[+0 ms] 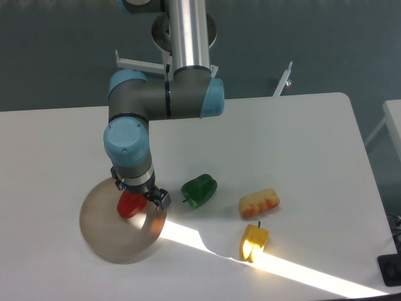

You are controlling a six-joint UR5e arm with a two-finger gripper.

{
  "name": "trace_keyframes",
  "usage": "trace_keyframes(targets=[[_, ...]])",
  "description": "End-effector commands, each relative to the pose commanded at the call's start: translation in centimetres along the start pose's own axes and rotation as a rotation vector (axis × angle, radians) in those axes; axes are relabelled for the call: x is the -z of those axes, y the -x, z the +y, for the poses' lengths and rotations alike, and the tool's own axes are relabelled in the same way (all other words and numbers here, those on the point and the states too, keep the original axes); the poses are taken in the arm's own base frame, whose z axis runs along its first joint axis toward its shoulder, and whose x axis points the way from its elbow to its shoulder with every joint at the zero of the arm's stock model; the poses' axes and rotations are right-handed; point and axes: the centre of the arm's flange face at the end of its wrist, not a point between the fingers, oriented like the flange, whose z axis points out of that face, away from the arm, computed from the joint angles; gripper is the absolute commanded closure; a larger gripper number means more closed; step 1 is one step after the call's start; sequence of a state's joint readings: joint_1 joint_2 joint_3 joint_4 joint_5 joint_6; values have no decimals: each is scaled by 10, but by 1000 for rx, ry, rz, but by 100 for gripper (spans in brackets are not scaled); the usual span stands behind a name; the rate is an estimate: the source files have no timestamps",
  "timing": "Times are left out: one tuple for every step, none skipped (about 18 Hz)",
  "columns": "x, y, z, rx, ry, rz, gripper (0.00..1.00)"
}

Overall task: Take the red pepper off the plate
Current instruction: 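Lower the gripper around the red pepper on the plate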

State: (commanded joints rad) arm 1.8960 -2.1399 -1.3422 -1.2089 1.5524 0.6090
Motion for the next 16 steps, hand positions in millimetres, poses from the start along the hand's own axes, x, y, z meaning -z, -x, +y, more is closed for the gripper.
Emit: trace_keyframes(targets=[[-1, -1, 0, 0, 0, 2, 0], [-4, -3, 0, -1, 5, 7, 0], [-5, -6, 1, 8, 8, 10, 0], [-6, -8, 1, 25, 9, 12, 0], [-7, -8, 1, 34, 9, 14, 0], [-8, -11, 1, 34, 3, 29, 0], [-9, -11, 1, 39, 1, 35, 0], [-10, -12, 1, 42, 2, 38, 0], [-11, -12, 1, 50, 3, 37, 0], [-14, -12, 1, 59, 8, 38, 0], [-16, -12, 2, 65, 12, 39, 0], [-19, -13, 2, 67, 15, 42, 0], [-21, -14, 3, 67, 18, 43, 0], [-21, -14, 3, 67, 18, 44, 0], [-22, -15, 3, 66, 21, 45, 0], [-23, -17, 3, 66, 23, 47, 0]])
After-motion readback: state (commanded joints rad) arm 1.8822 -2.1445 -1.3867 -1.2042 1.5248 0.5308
